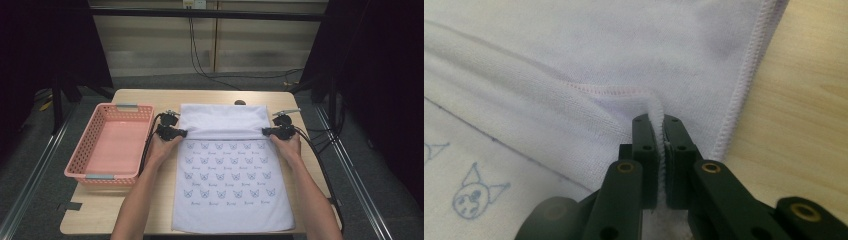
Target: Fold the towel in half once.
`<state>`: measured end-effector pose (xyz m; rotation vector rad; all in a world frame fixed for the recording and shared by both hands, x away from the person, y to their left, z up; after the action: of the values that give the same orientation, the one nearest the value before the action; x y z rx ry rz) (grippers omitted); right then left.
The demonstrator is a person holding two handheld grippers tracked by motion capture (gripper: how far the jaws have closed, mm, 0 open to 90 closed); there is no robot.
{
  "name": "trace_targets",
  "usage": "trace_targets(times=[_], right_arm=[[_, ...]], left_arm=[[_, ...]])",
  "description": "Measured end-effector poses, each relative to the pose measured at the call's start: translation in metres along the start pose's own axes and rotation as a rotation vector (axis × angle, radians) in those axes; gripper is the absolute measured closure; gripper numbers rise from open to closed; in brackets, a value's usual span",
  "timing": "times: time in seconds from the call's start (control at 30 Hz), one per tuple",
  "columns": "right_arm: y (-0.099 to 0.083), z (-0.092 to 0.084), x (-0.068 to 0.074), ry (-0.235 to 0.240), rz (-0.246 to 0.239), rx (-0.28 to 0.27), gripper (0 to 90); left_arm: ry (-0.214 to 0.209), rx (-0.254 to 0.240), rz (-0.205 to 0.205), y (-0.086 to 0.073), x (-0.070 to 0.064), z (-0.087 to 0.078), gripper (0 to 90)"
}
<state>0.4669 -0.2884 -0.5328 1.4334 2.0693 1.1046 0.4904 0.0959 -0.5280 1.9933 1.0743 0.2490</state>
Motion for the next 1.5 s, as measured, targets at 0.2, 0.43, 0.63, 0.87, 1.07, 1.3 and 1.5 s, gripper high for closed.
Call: trace_targets(times=[0.2,0.43,0.63,0.87,1.07,1.3,1.5], right_arm=[[0.012,-0.022,0.000,0.053,0.028,-0.076,86.4],[0.033,-0.066,0.001,0.105,0.030,-0.193,86.4],[0.042,-0.097,0.005,0.155,0.050,-0.242,86.3],[0.060,-0.140,0.021,0.223,0.008,-0.308,86.4],[0.071,-0.172,0.032,0.259,-0.014,-0.353,86.4],[0.069,-0.212,0.045,0.339,0.005,-0.464,86.4],[0.025,-0.222,0.057,0.374,0.003,-0.433,86.4]], left_arm=[[-0.062,-0.055,-0.001,0.008,-0.014,-0.018,87.1],[-0.112,-0.143,0.021,0.024,-0.028,-0.054,87.0],[-0.155,-0.231,0.072,0.040,-0.038,-0.093,87.0],[-0.211,-0.299,0.048,0.051,-0.046,-0.132,87.1],[-0.229,-0.354,0.087,0.063,-0.062,-0.171,87.0],[-0.256,-0.403,0.111,0.061,-0.087,-0.212,87.0],[-0.296,-0.361,0.099,0.007,-0.100,-0.205,86.9]])
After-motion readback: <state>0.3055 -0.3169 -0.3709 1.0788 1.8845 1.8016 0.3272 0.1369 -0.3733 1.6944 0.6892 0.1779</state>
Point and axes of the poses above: each handheld gripper's, and its own axes: z roughly forward along the jaws, y roughly out of its top, x roughly to its left, the point moved 4 cm from there along z, roughly forward along the jaws, and after that the axes turned 8 degrees about -x, right-handed, at the moved point
